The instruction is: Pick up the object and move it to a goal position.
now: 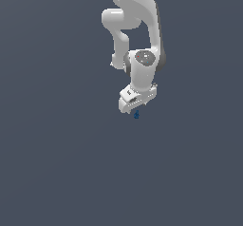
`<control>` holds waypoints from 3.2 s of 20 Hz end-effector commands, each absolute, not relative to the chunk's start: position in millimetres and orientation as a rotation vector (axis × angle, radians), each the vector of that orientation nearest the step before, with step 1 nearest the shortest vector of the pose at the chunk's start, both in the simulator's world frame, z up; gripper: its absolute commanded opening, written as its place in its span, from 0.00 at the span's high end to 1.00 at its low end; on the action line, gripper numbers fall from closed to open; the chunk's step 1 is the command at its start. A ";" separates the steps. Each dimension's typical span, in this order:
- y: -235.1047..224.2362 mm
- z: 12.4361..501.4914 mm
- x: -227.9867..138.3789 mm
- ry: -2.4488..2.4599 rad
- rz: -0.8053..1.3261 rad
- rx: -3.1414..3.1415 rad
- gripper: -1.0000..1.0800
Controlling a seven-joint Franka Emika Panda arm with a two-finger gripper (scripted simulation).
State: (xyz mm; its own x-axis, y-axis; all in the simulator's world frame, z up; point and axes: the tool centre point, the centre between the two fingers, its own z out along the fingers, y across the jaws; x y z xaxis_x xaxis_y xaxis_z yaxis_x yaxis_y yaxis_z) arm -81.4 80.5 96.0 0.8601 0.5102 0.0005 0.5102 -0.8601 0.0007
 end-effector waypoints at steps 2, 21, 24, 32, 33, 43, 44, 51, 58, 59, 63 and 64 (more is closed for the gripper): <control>85.7 92.5 -86.9 0.877 0.000 3.017 0.04; 85.9 42.5 -87.7 0.879 0.000 3.016 0.04; 85.9 42.3 -87.7 0.879 0.000 3.016 1.00; 85.9 42.3 -87.7 0.879 0.000 3.016 1.00; 85.9 42.4 -87.7 0.879 0.000 3.016 1.00; 65.1 66.0 -73.3 0.880 0.000 3.016 1.00; 60.8 70.8 -70.3 0.880 0.000 3.016 1.00; 21.5 115.8 -42.6 0.881 0.001 3.018 1.00; -26.6 170.6 -8.0 0.881 0.001 3.018 1.00; -33.6 178.5 -2.9 0.881 0.001 3.018 1.00; -59.0 207.1 15.9 0.881 0.001 3.018 1.00; -64.7 213.6 20.3 0.881 0.001 3.018 1.00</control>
